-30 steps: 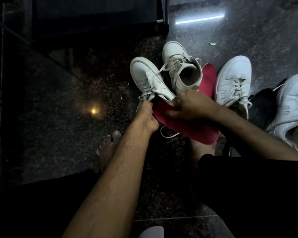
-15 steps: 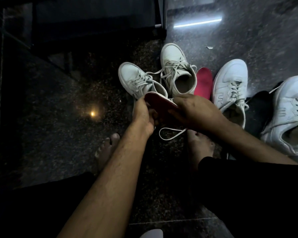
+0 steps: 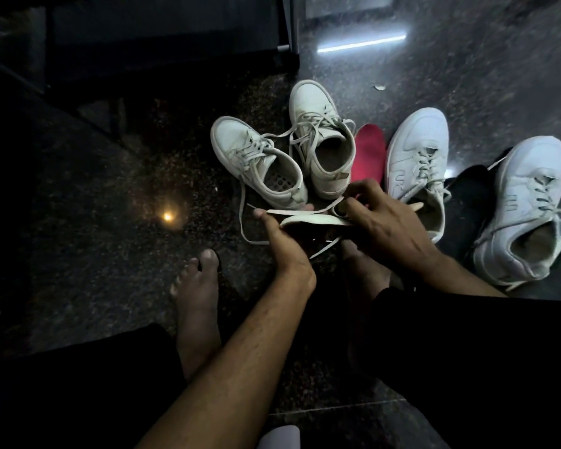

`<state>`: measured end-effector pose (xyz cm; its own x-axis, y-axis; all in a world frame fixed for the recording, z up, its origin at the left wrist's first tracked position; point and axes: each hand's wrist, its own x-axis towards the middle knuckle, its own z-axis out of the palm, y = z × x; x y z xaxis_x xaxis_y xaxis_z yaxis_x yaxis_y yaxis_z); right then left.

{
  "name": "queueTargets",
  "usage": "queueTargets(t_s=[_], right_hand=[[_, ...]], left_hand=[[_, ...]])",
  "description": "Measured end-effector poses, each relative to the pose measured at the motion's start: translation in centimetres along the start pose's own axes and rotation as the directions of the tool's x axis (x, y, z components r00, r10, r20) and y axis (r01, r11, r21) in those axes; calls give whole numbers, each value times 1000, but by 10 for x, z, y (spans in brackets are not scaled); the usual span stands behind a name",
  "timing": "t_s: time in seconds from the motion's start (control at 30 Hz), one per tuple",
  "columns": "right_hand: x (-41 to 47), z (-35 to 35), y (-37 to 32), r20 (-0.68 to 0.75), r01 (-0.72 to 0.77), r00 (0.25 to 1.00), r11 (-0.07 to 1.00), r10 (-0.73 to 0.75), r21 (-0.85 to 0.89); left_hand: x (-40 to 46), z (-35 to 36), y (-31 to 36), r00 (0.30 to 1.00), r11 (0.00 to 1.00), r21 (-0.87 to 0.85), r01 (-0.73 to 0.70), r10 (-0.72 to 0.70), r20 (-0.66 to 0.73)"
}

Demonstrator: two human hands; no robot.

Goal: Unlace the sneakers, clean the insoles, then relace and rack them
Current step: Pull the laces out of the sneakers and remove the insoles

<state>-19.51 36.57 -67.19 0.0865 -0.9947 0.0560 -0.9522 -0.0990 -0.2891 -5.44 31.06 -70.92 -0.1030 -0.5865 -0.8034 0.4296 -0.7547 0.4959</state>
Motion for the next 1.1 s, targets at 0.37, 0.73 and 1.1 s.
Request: queueTargets(t_s=[0.37,0.73,1.1], right_hand=[[-18,4,25,-108,-65,984,844,144,532],[-1,-2,32,-77,-58,989,803,129,593],[12,-9,18,-231,-110,905,722,357,683]], left_hand=[[-8,21,-4,983,999,4,-33,32,184],[-15,37,-1,975,979,-173,-110,140,173],[-4,50,3,932,928,119,-354,340,129]])
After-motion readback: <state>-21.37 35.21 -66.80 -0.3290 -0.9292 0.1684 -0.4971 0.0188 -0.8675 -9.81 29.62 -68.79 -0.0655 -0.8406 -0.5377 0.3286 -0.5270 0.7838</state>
